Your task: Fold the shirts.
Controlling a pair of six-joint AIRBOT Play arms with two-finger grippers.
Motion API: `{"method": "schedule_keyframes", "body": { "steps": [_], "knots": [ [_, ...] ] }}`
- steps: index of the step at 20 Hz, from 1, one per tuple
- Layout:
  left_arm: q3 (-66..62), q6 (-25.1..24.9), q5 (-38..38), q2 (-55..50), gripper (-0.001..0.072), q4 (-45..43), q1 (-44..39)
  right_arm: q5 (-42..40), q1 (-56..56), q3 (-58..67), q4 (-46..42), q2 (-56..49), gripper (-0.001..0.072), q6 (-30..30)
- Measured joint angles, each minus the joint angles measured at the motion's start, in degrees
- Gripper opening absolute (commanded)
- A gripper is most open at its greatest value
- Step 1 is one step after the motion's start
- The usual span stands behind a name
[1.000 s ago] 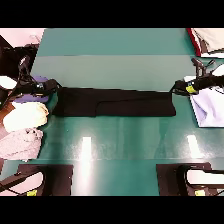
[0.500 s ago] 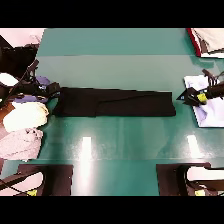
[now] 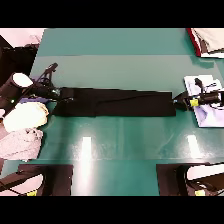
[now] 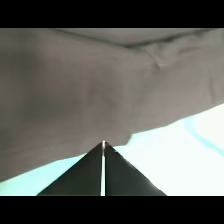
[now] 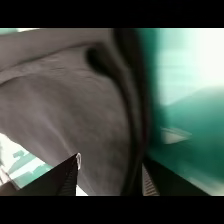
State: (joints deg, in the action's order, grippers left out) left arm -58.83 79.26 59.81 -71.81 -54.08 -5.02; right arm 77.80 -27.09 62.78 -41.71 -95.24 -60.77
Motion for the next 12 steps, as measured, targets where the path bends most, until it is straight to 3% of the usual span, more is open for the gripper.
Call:
{"method": "schedule_keyframes", "body": {
  "steps": [3, 8, 12],
  "knots": [
    [0.0, 1.0, -0.6, 0.0, 0.0025, 0.1, -2.4, -1.5, 2.1, -0.1, 0.3, -1.0, 0.0035, 1.7],
    [-0.8, 3.4, -3.5, -1.0, 0.0025, 0.7, -7.5, -0.6, 3.1, -0.1, 1.2, 0.1, 0.0017, 5.0],
    [-7.6, 4.3, -3.8, -7.0, 0.0025, 1.4, -12.9, 1.3, 2.2, 4.0, 1.4, 4.7, 0.0016, 4.0]
  ]
}}
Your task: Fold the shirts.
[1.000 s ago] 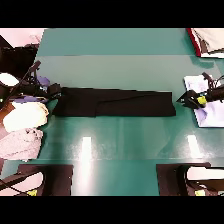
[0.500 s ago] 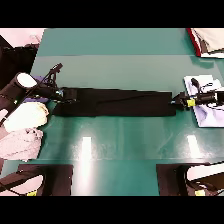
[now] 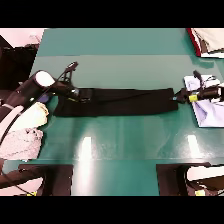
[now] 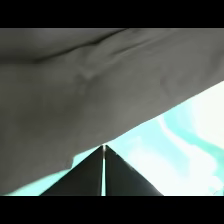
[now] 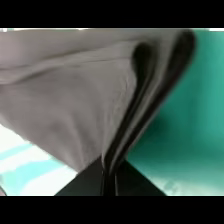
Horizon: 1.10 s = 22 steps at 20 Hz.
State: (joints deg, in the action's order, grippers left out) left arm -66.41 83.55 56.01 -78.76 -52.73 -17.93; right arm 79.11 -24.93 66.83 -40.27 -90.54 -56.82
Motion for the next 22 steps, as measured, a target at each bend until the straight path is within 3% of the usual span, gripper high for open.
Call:
{"method": "schedule_keyframes", "body": {
  "steps": [5, 12, 18, 22],
  "knots": [
    [-15.7, 0.4, 0.1, -13.4, 0.0025, 0.8, -7.4, 5.7, 2.3, 12.7, 0.1, 4.3, 0.0016, -7.6],
    [-30.6, 0.7, -0.8, -30.8, 0.0025, 4.5, -11.9, 9.5, 16.4, 30.3, 0.2, 5.3, 0.0016, -14.9],
    [-33.2, 1.7, -2.5, -34.9, 0.0025, 6.1, -11.8, 8.4, 29.1, 42.5, -0.2, 1.6, 0.0015, -16.8],
    [-35.3, 1.9, 1.3, -35.2, 0.0024, 5.9, -9.1, 7.5, 34.2, 47.1, -0.3, -2.2, 0.0015, -17.2]
  ]
}}
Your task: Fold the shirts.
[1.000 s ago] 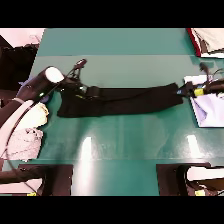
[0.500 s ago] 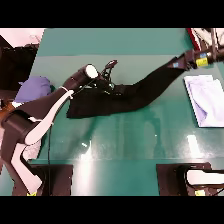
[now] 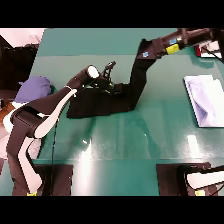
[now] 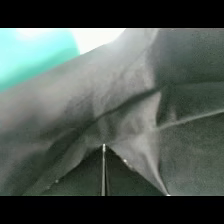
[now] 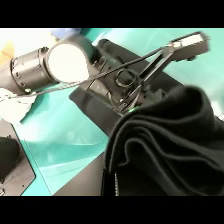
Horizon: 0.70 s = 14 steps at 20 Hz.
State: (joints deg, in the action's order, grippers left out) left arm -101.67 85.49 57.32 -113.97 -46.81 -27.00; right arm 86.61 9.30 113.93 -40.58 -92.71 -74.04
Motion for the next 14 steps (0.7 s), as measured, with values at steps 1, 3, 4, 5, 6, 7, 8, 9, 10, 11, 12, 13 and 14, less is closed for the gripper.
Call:
{"method": "schedule_keyframes", "body": {
  "steps": [1, 3, 4, 5, 6, 7, 8, 9, 10, 11, 12, 13, 14],
  "knots": [
    [-0.7, 0.0, 1.4, 0.3, 0.0024, -0.7, 1.1, -0.3, 1.1, 0.6, 0.0, -0.8, 0.0015, 0.0],
    [-1.6, 0.1, 3.5, 2.4, 0.0024, -2.1, 3.6, -1.6, 3.2, 1.3, 0.0, -2.4, 0.0015, 0.0],
    [-1.9, 0.1, 4.7, 4.1, 0.0024, -3.7, 5.1, -2.1, 4.4, 1.5, 0.0, -3.2, 0.0016, -0.1],
    [-2.0, 0.1, 5.8, 6.0, 0.0024, -5.6, 6.6, -2.8, 5.5, 1.7, 0.0, -4.0, 0.0016, -0.1],
    [-2.2, 0.1, 6.8, 8.2, 0.0025, -7.8, 8.4, -3.7, 6.8, 1.8, 0.0, -4.7, 0.0015, -0.1],
    [-2.3, 0.1, 8.3, 10.7, 0.0025, -10.5, 10.5, -4.9, 8.2, 1.9, 0.0, -5.6, 0.0016, -0.1],
    [-2.4, 0.1, 10.2, 13.1, 0.0025, -13.1, 12.5, -5.9, 9.6, 1.9, 0.0, -6.3, 0.0016, 0.1],
    [-2.4, 0.0, 12.0, 15.8, 0.0025, -15.6, 14.7, -7.1, 11.1, 2.0, 0.1, -7.1, 0.0015, 0.4],
    [-2.5, -0.1, 13.7, 18.3, 0.0025, -17.8, 16.7, -8.6, 12.9, 2.1, 0.3, -8.1, 0.0016, 0.8],
    [-2.5, -0.2, 15.4, 20.8, 0.0025, -20.1, 18.9, -10.1, 14.5, 2.1, 0.3, -9.1, 0.0016, 1.2],
    [-2.5, -0.3, 16.9, 23.1, 0.0025, -22.1, 20.8, -11.6, 16.5, 2.1, 0.3, -10.4, 0.0019, 1.9],
    [-2.6, -0.3, 17.7, 25.2, 0.0026, -23.3, 22.5, -13.4, 18.4, 2.1, 0.4, -11.7, 0.002, 2.6],
    [-2.6, -0.3, 18.6, 27.1, 0.0026, -24.3, 24.0, -15.2, 20.3, 2.1, 0.5, -13.0, 0.0021, 3.4]
  ]
}}
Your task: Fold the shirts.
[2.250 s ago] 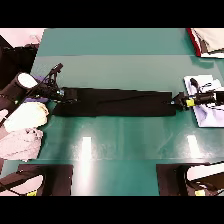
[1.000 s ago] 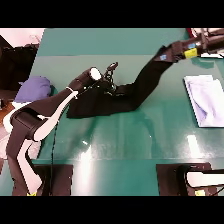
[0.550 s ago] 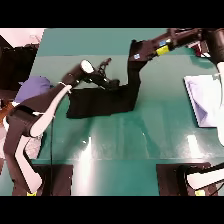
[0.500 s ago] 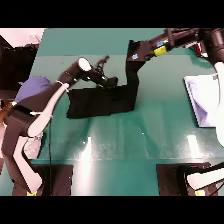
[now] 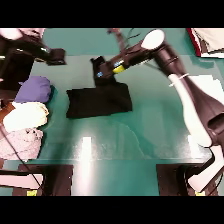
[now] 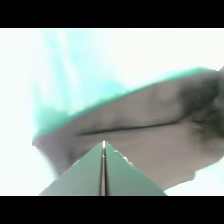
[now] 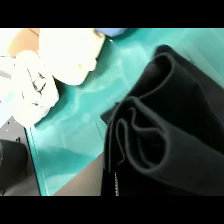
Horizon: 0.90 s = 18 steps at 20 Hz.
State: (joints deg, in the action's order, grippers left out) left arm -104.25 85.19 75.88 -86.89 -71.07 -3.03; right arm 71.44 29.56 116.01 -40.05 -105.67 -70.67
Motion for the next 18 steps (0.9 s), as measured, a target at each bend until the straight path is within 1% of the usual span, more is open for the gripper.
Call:
{"method": "schedule_keyframes", "body": {
  "steps": [1, 2, 3, 5, 8, 11, 14, 15, 16, 17, 18],
  "knots": [
    [0.0, 0.0, 0.6, 1.4, 0.0026, -0.9, 1.1, -1.9, 1.9, 0.0, 0.0, -1.4, 0.0092, 1.0],
    [0.0, 0.0, 1.0, 2.6, 0.0026, -1.6, 2.1, -4.3, 4.0, 0.0, 0.0, -2.8, 0.0326, 2.8],
    [0.0, -0.1, 1.4, 3.5, 0.0026, -2.0, 2.7, -6.6, 5.9, 0.0, 0.1, -4.0, 0.0495, 4.8],
    [0.0, -0.1, 2.2, 4.5, 0.0026, -2.5, 3.4, -10.2, 9.1, 0.0, 0.2, -5.7, 0.0502, 8.3],
    [0.0, -0.1, 3.0, 5.2, 0.0026, -3.1, 4.1, -10.3, 9.9, 0.0, -0.9, -5.5, 0.05, 10.4],
    [0.1, -0.1, 3.8, 5.6, 0.0026, -3.2, 4.2, -3.6, 5.7, -1.9, -3.9, -2.7, 0.05, 8.9],
    [0.2, -0.1, 4.3, 5.7, 0.0026, -3.3, 4.3, 2.4, -2.2, -8.5, -6.8, 1.1, 0.0501, 6.4],
    [0.2, -0.1, 4.3, 5.7, 0.0026, -3.3, 4.3, 3.7, -5.2, -11.3, -7.6, 2.2, 0.0529, 5.3],
    [0.2, -0.1, 4.4, 5.7, 0.0026, -3.3, 4.3, 4.6, -8.5, -14.4, -8.3, 3.1, 0.0635, 4.4],
    [0.2, -0.1, 4.5, 5.7, 0.0026, -3.1, 4.3, 5.1, -11.6, -17.5, -8.3, 3.9, 0.0677, 3.7],
    [0.2, -0.1, 4.5, 5.7, 0.0026, -2.9, 4.3, 5.7, -14.1, -20.3, -7.8, 4.4, 0.0677, 3.2]
  ]
}}
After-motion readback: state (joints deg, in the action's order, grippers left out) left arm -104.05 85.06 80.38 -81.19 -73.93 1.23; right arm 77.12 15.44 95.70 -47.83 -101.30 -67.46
